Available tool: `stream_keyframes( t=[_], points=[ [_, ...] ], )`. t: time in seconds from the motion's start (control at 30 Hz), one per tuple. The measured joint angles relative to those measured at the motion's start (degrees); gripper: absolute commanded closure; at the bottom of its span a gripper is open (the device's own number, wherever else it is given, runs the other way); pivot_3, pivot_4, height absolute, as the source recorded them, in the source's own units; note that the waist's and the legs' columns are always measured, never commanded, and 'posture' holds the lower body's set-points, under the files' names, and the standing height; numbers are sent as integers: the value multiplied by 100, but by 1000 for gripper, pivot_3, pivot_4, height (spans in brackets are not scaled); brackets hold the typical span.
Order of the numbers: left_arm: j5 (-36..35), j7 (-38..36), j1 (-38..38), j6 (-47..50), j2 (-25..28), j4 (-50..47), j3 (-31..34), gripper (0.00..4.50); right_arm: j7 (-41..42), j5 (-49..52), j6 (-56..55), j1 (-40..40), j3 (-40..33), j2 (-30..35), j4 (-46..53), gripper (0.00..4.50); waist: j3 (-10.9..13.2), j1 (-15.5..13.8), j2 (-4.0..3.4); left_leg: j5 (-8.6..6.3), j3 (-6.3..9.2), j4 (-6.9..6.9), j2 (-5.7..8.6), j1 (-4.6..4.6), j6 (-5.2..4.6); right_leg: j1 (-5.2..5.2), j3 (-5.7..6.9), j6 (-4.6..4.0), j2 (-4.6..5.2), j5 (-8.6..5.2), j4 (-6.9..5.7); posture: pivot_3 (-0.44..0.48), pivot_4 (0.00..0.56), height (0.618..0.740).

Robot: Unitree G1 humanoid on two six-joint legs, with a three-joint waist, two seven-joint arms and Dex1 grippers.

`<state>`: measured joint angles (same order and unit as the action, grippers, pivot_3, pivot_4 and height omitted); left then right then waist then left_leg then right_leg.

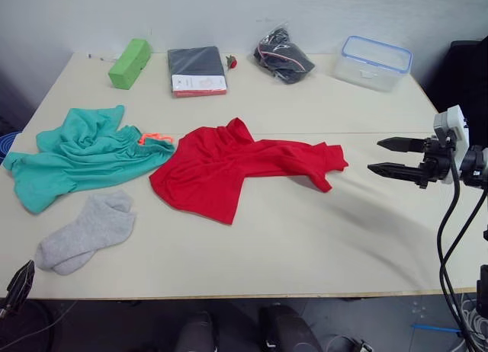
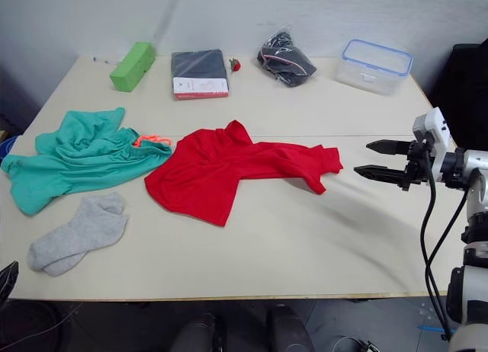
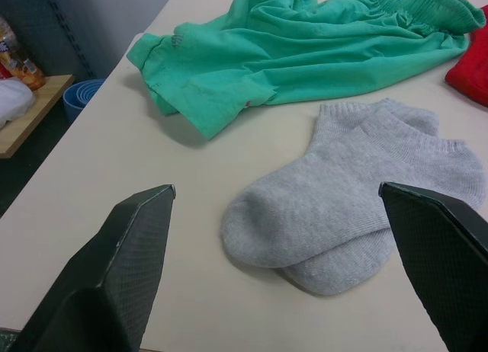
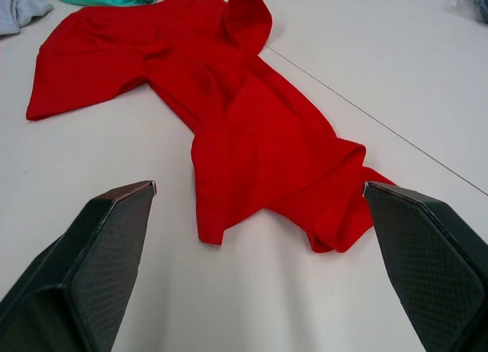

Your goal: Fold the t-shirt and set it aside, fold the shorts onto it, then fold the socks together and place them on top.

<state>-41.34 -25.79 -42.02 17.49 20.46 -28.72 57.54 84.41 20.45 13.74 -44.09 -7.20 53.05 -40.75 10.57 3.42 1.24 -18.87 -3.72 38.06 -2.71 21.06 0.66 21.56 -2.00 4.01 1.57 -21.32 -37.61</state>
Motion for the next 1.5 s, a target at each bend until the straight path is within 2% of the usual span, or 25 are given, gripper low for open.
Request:
stream_keyframes(
  t=[0.7, 0.9, 1.03, 1.1, 1.23, 1.37, 1.5],
  points=[
    [-90, 357, -35, 231, 176, -244, 1, 0, -132, -28, -124, 3, -1, -99, 14, 52, 0, 1, -1, 0, 0, 0, 0, 0, 0, 0, 0, 0, 0, 0, 0, 0, 150, 740],
    [-86, 293, 13, 495, 664, -728, -266, 0, -276, -28, -212, 22, -1, -156, 142, 52, 1, -6, -1, 1, -1, 0, 2, 1, 1, -1, -1, 0, 1, 0, 0, 0, 150, 740],
    [-21, -113, 97, 772, 1372, -1370, -1026, 0, -283, 14, -124, 179, -4, -220, 825, 52, 3, -12, -6, 6, -1, -1, 1, 1, 12, -1, 0, 0, -1, 0, -2, 0, 150, 740],
    [225, -300, 482, 997, 2107, -1595, -1765, 0, -282, 32, -122, 586, 34, -229, 1576, 52, 4, -55, -8, 9, 6, -2, 1, 3, 17, -1, 4, 0, -4, 0, -2, 0, 150, 740],
    [595, -506, 1548, 1228, 2820, -1635, -2968, 0, -511, -99, -304, 1367, 253, -394, 2724, 52, 6, -35, -12, 19, 1, -2, 2, 4, 34, 1, 1, 0, -4, 0, -7, 0, 150, 740],
    [1004, -636, 3066, 1438, 3014, -1226, -4366, 0, -883, -338, -589, 1970, 423, -487, 3524, 52, 8, -28, -19, 24, 0, -1, 2, 1, 39, 3, -1, 1, -6, 1, -16, 0, 150, 740],
    [1701, -835, 4488, 1506, 2860, -389, -5823, 0, -1389, -639, -758, 2190, 481, -601, 3821, 52, 8, -31, -19, 31, -1, 1, 2, 0, 47, 5, -2, 2, -10, 1, -22, 0, 150, 740]
  ],
)
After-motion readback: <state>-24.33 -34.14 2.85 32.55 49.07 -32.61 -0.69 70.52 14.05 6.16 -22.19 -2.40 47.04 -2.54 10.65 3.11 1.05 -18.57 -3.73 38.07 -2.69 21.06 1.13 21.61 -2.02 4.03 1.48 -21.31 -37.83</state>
